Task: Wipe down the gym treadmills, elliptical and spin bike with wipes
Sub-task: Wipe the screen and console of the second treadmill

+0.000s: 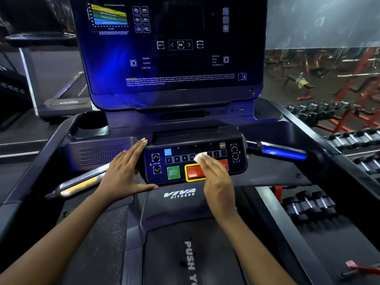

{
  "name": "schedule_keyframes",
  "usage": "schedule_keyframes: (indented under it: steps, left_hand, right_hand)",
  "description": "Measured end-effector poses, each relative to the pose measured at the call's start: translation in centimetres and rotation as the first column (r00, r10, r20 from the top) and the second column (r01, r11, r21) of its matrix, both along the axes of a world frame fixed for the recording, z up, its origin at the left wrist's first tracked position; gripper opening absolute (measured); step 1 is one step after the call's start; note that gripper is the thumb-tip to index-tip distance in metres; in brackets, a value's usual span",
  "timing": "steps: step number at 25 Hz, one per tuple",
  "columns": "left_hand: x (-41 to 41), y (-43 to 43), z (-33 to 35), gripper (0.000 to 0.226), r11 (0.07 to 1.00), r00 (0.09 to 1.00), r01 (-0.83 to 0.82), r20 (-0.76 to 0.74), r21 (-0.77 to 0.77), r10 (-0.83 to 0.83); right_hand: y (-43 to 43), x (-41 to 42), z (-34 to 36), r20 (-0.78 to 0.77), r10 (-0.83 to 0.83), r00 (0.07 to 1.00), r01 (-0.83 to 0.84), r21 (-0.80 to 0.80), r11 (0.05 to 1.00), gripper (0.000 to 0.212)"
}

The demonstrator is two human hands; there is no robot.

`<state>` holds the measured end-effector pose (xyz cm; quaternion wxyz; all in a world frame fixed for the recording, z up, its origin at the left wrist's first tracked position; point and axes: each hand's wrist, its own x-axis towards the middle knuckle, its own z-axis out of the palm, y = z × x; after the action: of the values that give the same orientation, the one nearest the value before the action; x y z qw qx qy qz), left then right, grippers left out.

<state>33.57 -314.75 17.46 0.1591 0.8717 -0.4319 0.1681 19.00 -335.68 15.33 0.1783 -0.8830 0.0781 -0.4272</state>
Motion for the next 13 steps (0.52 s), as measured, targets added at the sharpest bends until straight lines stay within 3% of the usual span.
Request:
schedule_keyframes:
  steps: [2, 5, 7, 10, 13]
  left_hand:
    - [-0.1, 0.0, 0.0, 0.119, 1.0, 1.0, -0.007, -0.01, 0.018, 0.007]
    - [-0.1, -0.1, 0.0, 0.118, 1.0, 1.0, 0.002, 0.003, 0.009, -0.002]
    - [-0.1, -0.1, 0.1, 0.118, 1.0, 1.0, 0.004, 0.004, 0.012, -0.005]
    - [-0.1, 0.0, 0.2, 0.118, 1.0, 1.0, 0.019, 0.011, 0.012, -0.019]
    - [-0.1, 0.1, 0.1, 0.119, 1.0, 1.0, 0.018, 0.003, 0.008, -0.018]
  right_hand:
    - [0.6, 1.0, -0.2, -0.039, 0.016, 0.999, -0.018, -0.038, 0.999, 0.053]
    - [4.5, 0.9, -1.7, -0.084, 0.222, 0.971, -0.236, -0.229, 0.944, 0.047]
    - [4.5, 0.9, -1.3, -0.071, 0.312, 0.948, -0.319, -0.252, 0.914, 0.042]
    - [3.3, 3.8, 1.4, -0.045, 0.316, 0.948, -0.317, -0.229, 0.92, 0.04]
    - [3.7, 6.3, 2.2, -0.155, 0.349, 0.924, -0.381, -0.339, 0.86, 0.042]
